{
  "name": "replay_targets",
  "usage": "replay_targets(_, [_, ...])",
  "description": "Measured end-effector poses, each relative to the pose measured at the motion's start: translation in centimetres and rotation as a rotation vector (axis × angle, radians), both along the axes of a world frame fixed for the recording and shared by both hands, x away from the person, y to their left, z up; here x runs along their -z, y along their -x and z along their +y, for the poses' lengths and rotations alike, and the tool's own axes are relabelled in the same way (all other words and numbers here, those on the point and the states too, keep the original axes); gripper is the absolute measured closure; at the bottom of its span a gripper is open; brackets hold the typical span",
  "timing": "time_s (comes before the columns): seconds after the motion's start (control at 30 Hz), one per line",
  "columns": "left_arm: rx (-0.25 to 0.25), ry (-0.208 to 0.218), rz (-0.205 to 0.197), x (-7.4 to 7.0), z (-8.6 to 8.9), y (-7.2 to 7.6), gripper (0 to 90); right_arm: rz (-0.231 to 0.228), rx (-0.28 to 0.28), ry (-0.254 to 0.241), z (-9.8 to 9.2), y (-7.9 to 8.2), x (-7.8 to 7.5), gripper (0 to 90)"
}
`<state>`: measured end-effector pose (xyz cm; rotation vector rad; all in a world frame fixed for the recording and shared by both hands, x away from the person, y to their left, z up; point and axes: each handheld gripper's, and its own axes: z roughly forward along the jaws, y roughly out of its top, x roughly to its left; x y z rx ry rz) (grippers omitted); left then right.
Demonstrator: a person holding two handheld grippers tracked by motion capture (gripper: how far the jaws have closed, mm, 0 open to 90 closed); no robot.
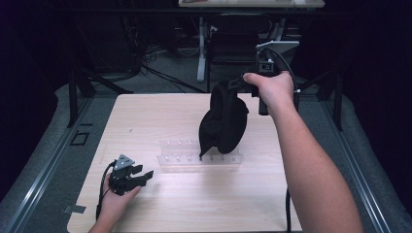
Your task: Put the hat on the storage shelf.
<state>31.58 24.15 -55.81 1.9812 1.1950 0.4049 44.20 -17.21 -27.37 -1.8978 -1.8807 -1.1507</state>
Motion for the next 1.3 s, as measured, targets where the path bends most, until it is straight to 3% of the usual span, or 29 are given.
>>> replay_targets(0.2, [-0.005,0.006,-0.007,0.0,-0.1,0.0,45.7,-0.003,-0.013,-0.013,0.5,0.1,0.4,87.8])
replay_targets(0.47, [0.006,-0.003,-0.004,-0.2,-0.2,0.2,45.7,0.003,-0.075,-0.013,1.8,0.8,0.1,87.6])
replay_targets(0.7, [0.013,0.005,-0.031,-0.5,-0.7,0.4,45.7,0.001,-0.125,-0.025,3.0,1.2,0.5,87.2])
replay_targets(0.93, [0.030,0.012,-0.050,-1.0,-1.2,0.6,45.6,0.008,-0.130,-0.042,3.5,1.0,0.8,87.3])
replay_targets(1.3, [0.088,0.048,-0.088,-3.0,-2.9,0.9,45.0,0.023,-0.157,-0.074,3.8,0.8,1.4,87.3])
